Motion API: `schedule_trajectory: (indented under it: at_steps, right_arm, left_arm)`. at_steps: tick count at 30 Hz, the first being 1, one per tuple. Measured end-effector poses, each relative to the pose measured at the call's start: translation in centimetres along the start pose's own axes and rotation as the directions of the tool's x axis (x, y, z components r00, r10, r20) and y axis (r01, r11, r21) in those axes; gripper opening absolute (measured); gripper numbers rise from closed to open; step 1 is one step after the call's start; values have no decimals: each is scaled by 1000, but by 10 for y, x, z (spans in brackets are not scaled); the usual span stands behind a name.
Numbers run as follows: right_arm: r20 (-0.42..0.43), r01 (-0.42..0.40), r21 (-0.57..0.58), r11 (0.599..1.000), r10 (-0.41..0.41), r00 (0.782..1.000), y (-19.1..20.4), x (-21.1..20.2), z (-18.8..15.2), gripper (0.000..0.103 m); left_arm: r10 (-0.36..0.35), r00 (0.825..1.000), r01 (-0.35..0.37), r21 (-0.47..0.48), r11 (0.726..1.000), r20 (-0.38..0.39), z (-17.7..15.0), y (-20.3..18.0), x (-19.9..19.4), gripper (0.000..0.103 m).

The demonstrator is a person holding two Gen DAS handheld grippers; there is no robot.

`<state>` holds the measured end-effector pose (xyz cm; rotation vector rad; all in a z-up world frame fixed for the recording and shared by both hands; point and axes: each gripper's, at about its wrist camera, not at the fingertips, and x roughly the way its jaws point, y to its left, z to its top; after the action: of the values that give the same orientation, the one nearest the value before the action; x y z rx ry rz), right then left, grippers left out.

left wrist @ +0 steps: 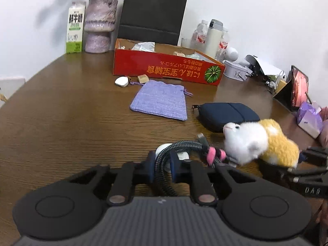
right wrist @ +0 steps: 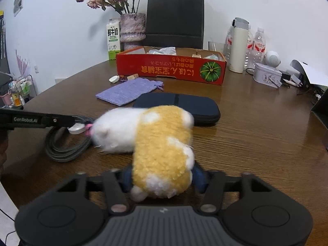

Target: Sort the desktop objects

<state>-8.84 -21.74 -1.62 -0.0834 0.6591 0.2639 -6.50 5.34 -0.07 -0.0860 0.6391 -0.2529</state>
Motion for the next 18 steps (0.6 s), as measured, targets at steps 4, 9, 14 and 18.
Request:
schedule_trajectory:
  at_steps: [4,9,14,18]
  right_arm:
    - [47,25,11,1000,-25,999,0,-9,6,50]
    - [101,20,3,1000,-21,995,-4,-32,24,50]
    - [103,-51,63,997,45,994,-13,-43,47,47]
    - [83,-20,82,996,13,996,-15,-17,57,52]
  left_arm:
    - [-7,1000,8,-36,999,25,2,-1,-14,11]
    - [-5,996,10,-56,998,88,15,1,-37,11]
    - [-6,996,13,-80,997,90,18,8,-36,11]
    - [4,999,2,-115,993,50,15,14,-21,10]
